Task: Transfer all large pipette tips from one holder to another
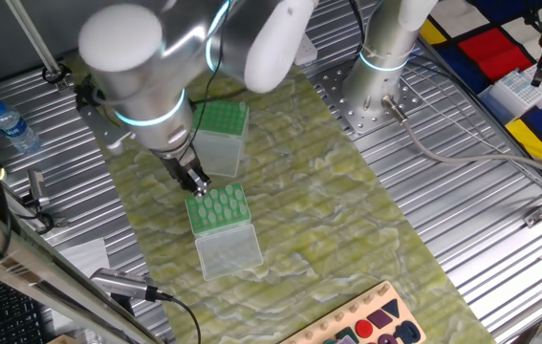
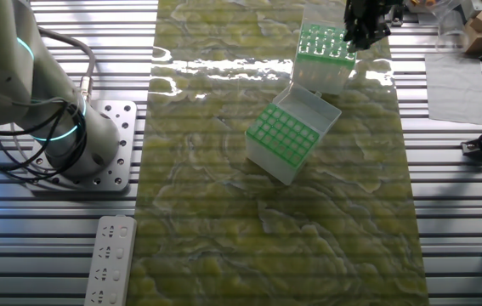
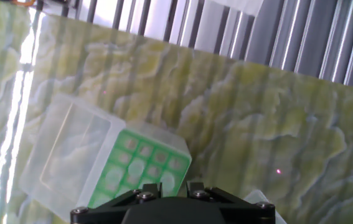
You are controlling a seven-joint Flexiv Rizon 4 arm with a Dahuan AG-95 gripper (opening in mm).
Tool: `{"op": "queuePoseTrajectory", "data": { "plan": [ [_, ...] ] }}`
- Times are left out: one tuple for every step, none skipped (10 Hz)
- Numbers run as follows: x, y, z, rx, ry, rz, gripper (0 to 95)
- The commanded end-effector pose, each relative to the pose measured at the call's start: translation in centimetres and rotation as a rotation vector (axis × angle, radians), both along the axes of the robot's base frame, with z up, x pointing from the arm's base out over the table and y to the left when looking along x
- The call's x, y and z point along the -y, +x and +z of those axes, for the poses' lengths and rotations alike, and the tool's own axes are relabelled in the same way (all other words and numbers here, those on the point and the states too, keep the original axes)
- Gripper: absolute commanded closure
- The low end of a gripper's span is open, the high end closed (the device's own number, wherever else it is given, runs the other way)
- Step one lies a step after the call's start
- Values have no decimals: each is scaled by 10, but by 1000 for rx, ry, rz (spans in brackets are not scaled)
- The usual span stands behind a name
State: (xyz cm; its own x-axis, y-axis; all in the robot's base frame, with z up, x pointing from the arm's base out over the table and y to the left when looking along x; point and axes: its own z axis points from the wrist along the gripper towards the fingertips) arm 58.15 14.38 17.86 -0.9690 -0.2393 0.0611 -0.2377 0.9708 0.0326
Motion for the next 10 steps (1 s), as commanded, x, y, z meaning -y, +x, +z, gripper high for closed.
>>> {"op": "queuePoseTrajectory", "data": {
  "plan": [
    [-2,1,-5,11,-3,-7,760],
    [-3,3,-8,13,-2,-7,760],
    [-3,4,-12,19,-3,-9,760],
    [-3,4,-14,23,-3,-10,760],
    [-4,4,-18,29,-3,-21,760],
    [-5,4,-20,30,-3,-38,760],
    [-5,4,-21,30,-1,-52,760],
    [-5,4,-21,30,2,-65,760],
    [-5,4,-21,29,3,-72,760],
    [-5,4,-22,28,7,-90,760]
  ]
}}
